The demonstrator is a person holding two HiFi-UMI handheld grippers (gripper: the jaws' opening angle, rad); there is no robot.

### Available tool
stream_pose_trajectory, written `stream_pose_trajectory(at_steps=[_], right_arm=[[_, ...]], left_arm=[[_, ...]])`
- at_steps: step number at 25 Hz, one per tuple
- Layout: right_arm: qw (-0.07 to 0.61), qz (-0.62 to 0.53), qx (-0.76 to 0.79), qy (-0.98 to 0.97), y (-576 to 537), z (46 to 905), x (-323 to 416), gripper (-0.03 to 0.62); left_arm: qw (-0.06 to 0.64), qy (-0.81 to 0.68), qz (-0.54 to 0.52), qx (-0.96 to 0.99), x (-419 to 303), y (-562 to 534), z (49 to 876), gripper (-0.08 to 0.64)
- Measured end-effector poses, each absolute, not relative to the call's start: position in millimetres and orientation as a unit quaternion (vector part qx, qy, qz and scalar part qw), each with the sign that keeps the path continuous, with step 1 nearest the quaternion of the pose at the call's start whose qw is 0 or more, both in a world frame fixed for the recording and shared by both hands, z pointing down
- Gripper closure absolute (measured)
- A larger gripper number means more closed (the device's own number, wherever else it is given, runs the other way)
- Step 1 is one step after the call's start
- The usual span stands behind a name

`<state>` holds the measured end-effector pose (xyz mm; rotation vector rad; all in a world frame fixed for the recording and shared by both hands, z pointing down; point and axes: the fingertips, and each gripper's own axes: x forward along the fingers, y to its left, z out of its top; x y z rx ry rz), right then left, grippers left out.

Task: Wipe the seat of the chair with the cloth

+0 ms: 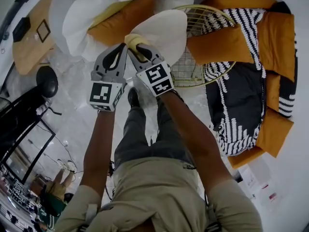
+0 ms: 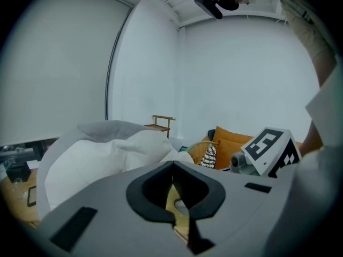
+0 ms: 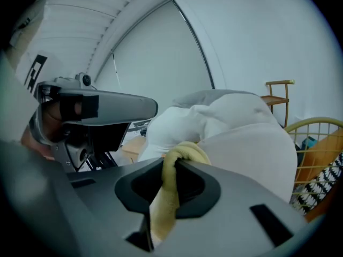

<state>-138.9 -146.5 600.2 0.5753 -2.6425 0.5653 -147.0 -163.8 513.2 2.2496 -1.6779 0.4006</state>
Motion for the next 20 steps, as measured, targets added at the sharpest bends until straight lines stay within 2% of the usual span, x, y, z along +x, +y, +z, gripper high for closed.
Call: stream_pose_trajectory(at_steps=[7,16,20], right_arm=[[0.2,0.193,0.246,-0.928,-190,626,-101,0.531],[0.202,0.261,0.454,-0.828,-332,671,57,0.532],[0.212,0.245,0.447,-0.834,-336,670,70,0.532]], left_arm=[[0.158,-0.58,0.143,0.786,-139,-169,520,0.545],[0.165,-0.576,0.145,0.787,-125,-169,531,0.545],[0.172,-0.574,0.148,0.787,-121,-167,536,0.545]])
